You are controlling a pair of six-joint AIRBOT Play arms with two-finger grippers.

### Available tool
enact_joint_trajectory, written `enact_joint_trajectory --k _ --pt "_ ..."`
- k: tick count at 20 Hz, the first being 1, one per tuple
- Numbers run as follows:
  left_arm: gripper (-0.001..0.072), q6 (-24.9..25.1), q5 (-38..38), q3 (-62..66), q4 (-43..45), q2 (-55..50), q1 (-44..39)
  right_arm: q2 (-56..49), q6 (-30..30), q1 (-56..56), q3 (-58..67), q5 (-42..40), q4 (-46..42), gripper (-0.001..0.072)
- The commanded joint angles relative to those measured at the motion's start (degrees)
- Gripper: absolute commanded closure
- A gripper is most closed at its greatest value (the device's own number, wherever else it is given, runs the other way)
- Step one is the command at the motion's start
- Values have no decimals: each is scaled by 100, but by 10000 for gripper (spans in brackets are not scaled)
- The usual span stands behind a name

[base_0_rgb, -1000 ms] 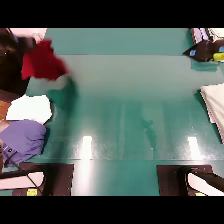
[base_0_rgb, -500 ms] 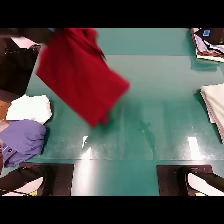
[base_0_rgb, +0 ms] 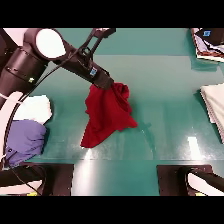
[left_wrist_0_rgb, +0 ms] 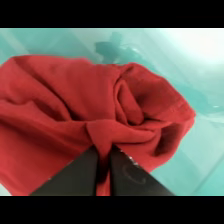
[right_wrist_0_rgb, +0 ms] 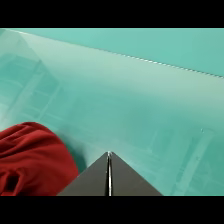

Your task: Fold the shirts.

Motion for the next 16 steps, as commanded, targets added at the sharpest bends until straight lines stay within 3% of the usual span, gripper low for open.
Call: enact_joint_trajectory --k 1,10,14,15,16 --pt "646 48 42 -59 48 -151 107 -2 0 2 7 9 0 692" --pt "646 151 129 -227 -15 -750 90 -2 0 2 4 20 2 692" --pt "644 140 538 -221 17 -752 90 -2 0 2 7 13 2 692" --pt "440 153 535 -221 0 -752 90 -2 0 2 7 20 2 692" --pt "-13 72 514 -221 4 -754 92 -2 0 2 4 20 2 692"
